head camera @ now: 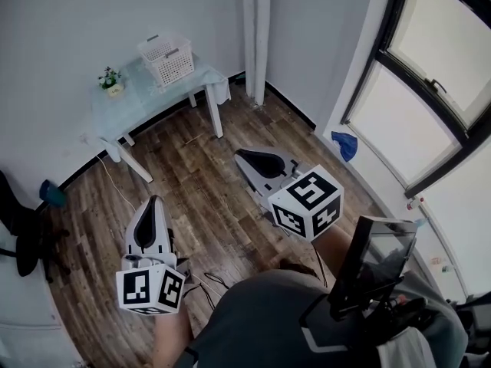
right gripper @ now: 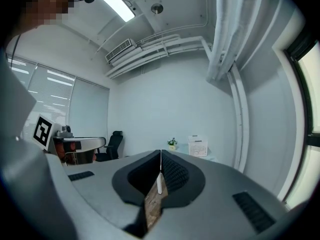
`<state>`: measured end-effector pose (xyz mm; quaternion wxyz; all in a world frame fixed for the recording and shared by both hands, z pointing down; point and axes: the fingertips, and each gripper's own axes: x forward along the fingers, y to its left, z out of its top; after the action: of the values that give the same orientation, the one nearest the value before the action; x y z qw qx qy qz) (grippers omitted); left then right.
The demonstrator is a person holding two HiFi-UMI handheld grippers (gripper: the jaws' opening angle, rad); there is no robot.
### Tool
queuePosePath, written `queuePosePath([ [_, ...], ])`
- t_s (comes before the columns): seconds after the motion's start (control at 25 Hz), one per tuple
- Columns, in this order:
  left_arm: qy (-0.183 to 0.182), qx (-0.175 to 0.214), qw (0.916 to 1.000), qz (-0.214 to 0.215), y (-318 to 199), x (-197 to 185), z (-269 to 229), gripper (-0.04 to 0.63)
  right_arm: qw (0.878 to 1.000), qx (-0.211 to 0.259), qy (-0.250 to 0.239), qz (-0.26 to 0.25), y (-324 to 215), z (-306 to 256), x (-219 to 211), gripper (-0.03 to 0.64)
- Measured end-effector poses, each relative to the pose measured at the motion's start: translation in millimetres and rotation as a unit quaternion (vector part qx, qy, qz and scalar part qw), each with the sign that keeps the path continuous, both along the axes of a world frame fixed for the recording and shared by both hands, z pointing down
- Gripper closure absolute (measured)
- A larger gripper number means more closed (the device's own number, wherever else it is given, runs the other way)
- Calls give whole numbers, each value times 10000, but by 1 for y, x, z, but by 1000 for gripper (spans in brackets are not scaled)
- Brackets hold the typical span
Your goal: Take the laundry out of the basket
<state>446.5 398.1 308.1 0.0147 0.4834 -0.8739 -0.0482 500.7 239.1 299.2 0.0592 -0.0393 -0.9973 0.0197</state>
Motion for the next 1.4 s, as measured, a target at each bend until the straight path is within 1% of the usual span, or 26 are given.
queuePosePath([
  [0.16, 82, 113, 9999, 13, 11, -13, 6, 588, 9999, 47, 41, 114, 8, 2, -7, 601],
  [0.28, 83, 160, 9998, -36, 11, -25, 6, 588, 9999, 101, 74, 95, 12, 3, -16, 601],
  [0.4, 148, 97, 9996, -215, 5, -39, 9, 588, 9999, 49, 158, -50, 9, 6, -26, 601],
  [0.48, 201, -4, 9993, -320, -3, -50, 13, 589, 9999, 46, 103, -74, 2, 4, -33, 601],
  [0.56, 228, -60, 9992, -312, -15, -62, 14, 588, 9999, 54, -41, -109, -9, -4, -46, 600],
  [0.64, 175, -142, 9992, -317, -31, -74, 12, 588, 9997, 51, -142, -197, -23, -9, -64, 600],
  [0.72, 110, -197, 9992, -333, -49, -88, 9, 588, 9994, 7, -204, -263, -39, -12, -79, 601],
  [0.92, 29, -218, 9989, -419, -79, -110, 6, 588, 9984, -65, -356, -429, -67, -18, -102, 600],
  [1.0, 8, -311, 9985, -441, -98, -119, 5, 588, 9980, -124, -399, -484, -86, -20, -115, 600],
  [1.12, -39, -419, 9976, -555, -121, -137, 3, 588, 9975, -227, -395, -538, -111, -18, -136, 601],
  [1.24, -91, -452, 9962, -738, -140, -156, 5, 588, 9975, -230, -340, -573, -134, -11, -153, 600],
  [1.4, 27, -500, 9954, -815, -169, -179, 11, 588, 9970, -270, -294, -666, -163, -3, -173, 600],
])
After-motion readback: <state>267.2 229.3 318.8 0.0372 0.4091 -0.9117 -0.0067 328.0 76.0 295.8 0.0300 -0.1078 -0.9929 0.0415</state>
